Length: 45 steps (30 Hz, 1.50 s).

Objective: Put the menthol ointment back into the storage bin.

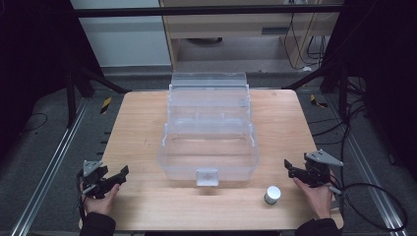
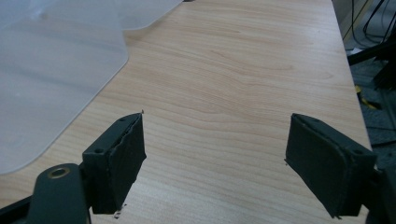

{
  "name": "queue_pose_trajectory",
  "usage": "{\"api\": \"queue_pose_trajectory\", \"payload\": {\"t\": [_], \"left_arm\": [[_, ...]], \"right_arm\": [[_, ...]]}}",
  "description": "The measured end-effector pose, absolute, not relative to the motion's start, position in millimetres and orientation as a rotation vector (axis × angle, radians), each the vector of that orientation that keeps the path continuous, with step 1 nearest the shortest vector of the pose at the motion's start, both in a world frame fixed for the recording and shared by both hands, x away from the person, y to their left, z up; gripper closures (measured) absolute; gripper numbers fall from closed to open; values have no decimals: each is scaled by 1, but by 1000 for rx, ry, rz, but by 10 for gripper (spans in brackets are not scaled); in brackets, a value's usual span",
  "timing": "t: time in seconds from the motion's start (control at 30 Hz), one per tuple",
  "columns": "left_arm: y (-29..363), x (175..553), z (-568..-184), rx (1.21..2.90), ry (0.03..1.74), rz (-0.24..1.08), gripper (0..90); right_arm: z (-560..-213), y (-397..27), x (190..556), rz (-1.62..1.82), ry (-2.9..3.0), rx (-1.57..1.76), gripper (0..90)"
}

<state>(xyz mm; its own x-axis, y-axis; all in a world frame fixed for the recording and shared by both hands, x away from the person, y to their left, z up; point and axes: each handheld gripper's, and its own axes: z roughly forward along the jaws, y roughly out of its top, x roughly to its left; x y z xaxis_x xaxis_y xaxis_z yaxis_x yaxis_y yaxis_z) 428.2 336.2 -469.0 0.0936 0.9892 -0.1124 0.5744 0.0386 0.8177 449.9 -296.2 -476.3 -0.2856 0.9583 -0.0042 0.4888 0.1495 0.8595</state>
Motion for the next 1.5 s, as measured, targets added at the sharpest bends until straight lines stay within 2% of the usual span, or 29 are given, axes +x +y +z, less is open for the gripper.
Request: {"api": "queue_pose_trajectory", "payload": {"t": [0.43, 0.87, 1.5], "left_arm": [[336, 435, -476, 1705, 1565, 740, 200], [335, 438, -479, 1736, 1569, 723, 202], [333, 441, -481, 1771, 1567, 720, 198]], "right_arm": [[-450, -288, 449, 1089, 1938, 1345, 208], [-400, -269, 454, 1126, 2103, 1207, 191], [-373, -261, 457, 1044, 2296, 1058, 197]]}}
